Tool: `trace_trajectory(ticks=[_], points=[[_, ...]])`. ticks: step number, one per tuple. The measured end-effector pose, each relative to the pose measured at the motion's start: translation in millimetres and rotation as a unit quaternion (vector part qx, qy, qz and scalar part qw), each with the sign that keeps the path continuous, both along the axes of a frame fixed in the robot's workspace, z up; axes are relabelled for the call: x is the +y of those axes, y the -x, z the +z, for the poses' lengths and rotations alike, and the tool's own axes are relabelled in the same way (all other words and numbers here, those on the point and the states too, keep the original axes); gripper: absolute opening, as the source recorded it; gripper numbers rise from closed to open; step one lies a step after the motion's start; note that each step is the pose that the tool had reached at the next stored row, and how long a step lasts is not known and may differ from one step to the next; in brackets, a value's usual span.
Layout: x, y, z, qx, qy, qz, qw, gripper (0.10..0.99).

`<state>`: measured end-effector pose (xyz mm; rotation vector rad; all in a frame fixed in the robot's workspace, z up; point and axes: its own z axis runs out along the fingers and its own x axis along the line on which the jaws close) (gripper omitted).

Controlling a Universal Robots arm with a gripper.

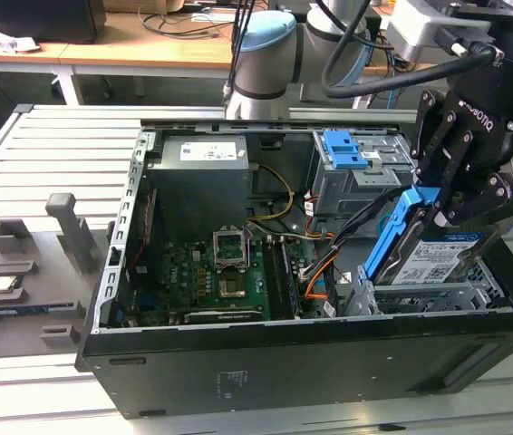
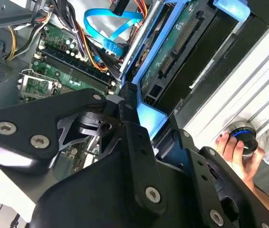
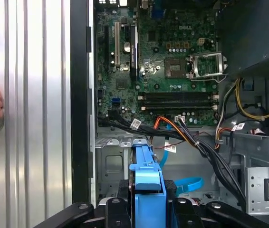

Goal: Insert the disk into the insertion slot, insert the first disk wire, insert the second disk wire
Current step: 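Insert the disk into the insertion slot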

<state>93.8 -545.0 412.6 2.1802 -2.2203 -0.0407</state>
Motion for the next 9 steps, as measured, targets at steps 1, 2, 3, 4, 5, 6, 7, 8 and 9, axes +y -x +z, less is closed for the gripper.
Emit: trace_trajectory(ticks=[1, 2, 3, 4, 5, 6, 7, 8, 9], points=[[0.0, 0.0, -2.1, 0.0, 0.0, 0.0, 1.0, 0.369], [0.0, 0.0, -4.0, 0.0, 0.0001, 0.0, 1.0, 0.369], [0.0, 0.0, -7.2, 0.0, 0.0, 0.0, 1.0, 0.369], [0.0, 0.0, -10.1, 0.0, 0.0, 0.0, 1.0, 0.369], [0.0, 0.0, -12.0, -0.0001, 0.0001, 0.0, 1.0, 0.369], [0.0, 0.0, -12.4, -0.0001, 0.0001, 0.0, 1.0, 0.369], [0.0, 0.0, -12.4, 0.0, 0.0001, 0.0, 1.0, 0.369], [0.0, 0.0, -12.5, 0.0, 0.0001, 0.0, 1.0, 0.369], [0.0, 0.0, -12.6, 0.0, 0.0001, 0.0, 1.0, 0.369]])
